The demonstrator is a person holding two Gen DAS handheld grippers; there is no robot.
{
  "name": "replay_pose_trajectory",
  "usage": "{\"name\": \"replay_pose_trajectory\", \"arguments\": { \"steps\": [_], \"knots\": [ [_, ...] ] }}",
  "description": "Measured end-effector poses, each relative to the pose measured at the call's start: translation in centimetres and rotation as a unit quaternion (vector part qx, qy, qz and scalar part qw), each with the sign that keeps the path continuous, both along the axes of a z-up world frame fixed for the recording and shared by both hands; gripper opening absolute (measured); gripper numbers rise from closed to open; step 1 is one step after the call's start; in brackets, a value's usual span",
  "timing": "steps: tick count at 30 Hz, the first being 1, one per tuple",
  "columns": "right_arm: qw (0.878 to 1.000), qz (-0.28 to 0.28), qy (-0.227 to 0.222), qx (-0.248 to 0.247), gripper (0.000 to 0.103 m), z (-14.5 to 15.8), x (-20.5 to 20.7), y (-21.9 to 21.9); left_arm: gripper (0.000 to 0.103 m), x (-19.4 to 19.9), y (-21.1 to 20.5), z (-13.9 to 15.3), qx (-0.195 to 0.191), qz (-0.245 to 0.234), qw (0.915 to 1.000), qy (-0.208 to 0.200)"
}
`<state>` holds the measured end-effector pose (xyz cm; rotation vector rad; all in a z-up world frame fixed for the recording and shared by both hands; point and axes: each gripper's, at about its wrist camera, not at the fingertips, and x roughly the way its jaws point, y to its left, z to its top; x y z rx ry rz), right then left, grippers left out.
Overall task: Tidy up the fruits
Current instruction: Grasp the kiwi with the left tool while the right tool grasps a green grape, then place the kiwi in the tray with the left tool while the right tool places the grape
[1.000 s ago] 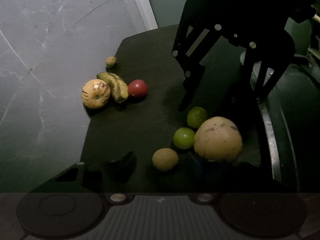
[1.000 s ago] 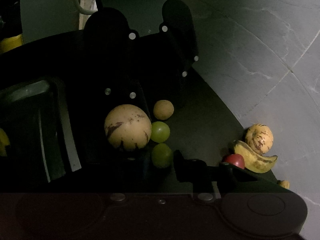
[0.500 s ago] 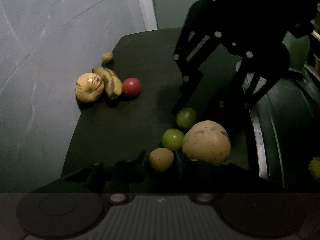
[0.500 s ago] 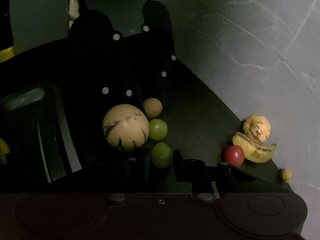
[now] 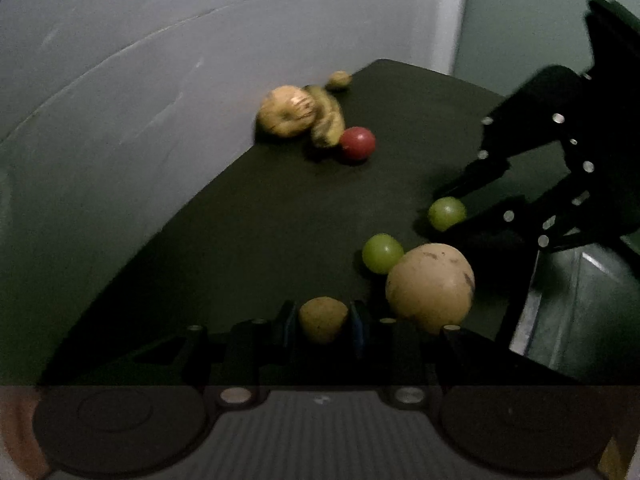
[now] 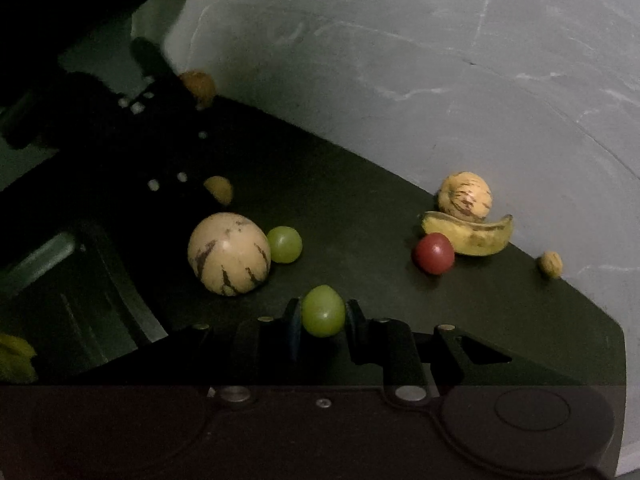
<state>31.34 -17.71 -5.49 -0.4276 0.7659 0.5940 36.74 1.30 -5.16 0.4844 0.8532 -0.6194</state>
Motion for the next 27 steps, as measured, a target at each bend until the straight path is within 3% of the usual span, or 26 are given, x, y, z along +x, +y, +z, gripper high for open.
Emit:
{"name": "replay_pose_trajectory", "arguments": {
  "steps": [7,10,16,23,27],
  "knots": [
    [0.999,-0.016,-0.01,0.038,0.024,1.6,-2.8,-0.7,0.03,-3.0,0.6,2.2,-0.035,0.106,0.9938,0.0],
    [0.999,-0.019,-0.01,0.049,0.024,2.1,-4.7,-1.1,0.03,-5.1,0.4,2.9,-0.062,0.161,0.985,0.002],
    [0.997,-0.026,-0.014,0.065,0.024,3.2,-9.0,-2.5,0.03,-10.3,-0.5,3.3,-0.098,0.266,0.959,0.006],
    [0.996,-0.05,-0.008,0.074,0.024,3.6,-14.1,-4.4,0.031,-16.6,-1.9,3.2,-0.121,0.307,0.944,0.012],
    [0.996,-0.06,-0.003,0.073,0.024,3.5,-16.5,-5.3,0.03,-20.2,-3.5,2.5,-0.13,0.314,0.9404,0.021]
  ]
}}
